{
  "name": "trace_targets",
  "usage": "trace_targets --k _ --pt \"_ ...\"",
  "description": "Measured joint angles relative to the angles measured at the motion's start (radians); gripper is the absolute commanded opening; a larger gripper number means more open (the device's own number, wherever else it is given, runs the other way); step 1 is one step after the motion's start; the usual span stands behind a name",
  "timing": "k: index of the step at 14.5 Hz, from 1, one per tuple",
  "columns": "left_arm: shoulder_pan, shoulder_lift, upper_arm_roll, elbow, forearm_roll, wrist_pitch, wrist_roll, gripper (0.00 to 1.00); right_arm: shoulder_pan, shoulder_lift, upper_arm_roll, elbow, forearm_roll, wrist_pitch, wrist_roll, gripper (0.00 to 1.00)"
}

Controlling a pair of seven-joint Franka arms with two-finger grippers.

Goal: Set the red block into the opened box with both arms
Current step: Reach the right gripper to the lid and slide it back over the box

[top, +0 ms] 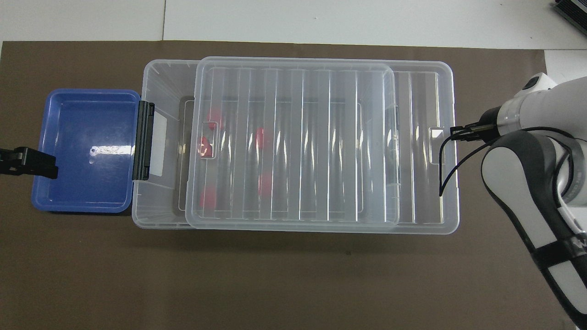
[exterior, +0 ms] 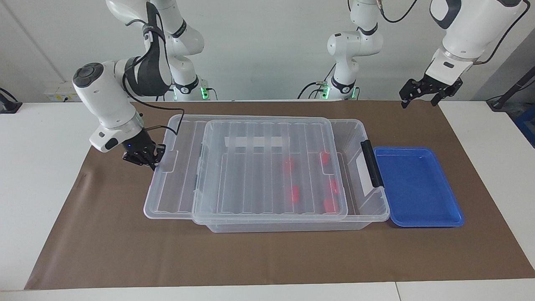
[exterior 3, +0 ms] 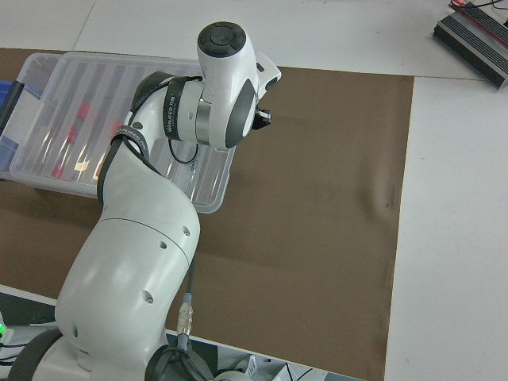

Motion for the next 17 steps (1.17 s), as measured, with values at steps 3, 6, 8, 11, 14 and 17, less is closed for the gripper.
trace_targets --k 3,6,8,11,14,17 --pt "0.000 -0.002 0.000 0.001 -0.008 0.001 0.000 1.00 0.028 0.000 0.000 0.000 0.000 0.004 0.032 0.00" --pt "0.000 -0.003 0.000 0.001 -0.010 0.001 0.000 1.00 0.050 0.000 0.000 0.000 0.000 0.006 0.048 0.00" --pt "0.000 -0.003 -0.001 0.001 -0.011 0.007 0.000 1.00 0.068 0.000 0.000 0.000 0.000 0.007 0.073 0.00" --pt "-0.001 -0.004 -0.003 0.002 -0.013 0.031 0.000 1.00 0.098 0.000 0.000 0.000 0.004 0.016 0.100 0.00" --pt "-0.002 -0.004 -0.009 0.002 -0.032 0.047 0.000 1.00 0.110 0.000 0.000 0.000 0.022 0.022 0.111 0.00" --pt "-0.002 -0.004 -0.009 0.002 -0.056 0.063 0.000 1.00 0.112 0.000 0.000 0.000 0.025 0.022 0.111 0.00"
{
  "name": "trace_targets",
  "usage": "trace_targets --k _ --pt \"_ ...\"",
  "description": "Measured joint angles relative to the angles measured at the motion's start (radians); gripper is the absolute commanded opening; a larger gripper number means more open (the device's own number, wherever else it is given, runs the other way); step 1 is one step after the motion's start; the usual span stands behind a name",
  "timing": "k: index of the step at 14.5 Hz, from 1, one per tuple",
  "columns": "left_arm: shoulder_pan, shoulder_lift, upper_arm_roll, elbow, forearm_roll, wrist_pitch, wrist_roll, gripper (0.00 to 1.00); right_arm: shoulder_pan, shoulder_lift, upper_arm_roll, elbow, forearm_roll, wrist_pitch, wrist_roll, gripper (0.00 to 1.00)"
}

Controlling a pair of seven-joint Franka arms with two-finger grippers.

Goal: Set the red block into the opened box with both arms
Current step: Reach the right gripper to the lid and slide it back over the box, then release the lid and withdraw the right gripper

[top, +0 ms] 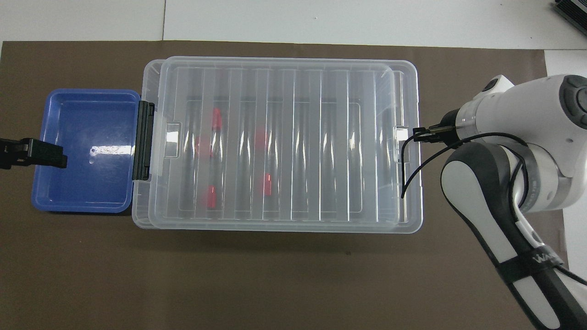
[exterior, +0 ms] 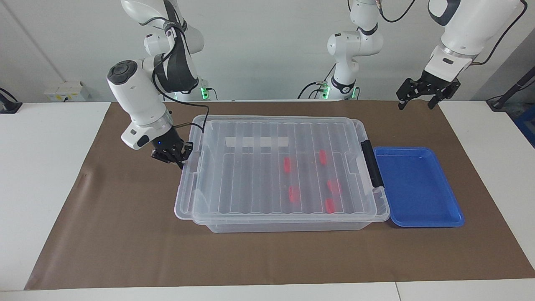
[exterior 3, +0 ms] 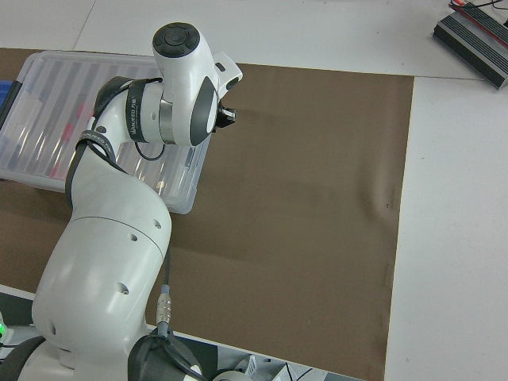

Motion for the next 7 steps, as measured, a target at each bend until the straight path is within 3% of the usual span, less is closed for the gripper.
trace_targets --k 7 --pt "0.000 0.000 0.000 0.000 -0.003 0.004 0.000 1.00 0.018 0.000 0.000 -0.001 0.056 0.000 0.000 0.00"
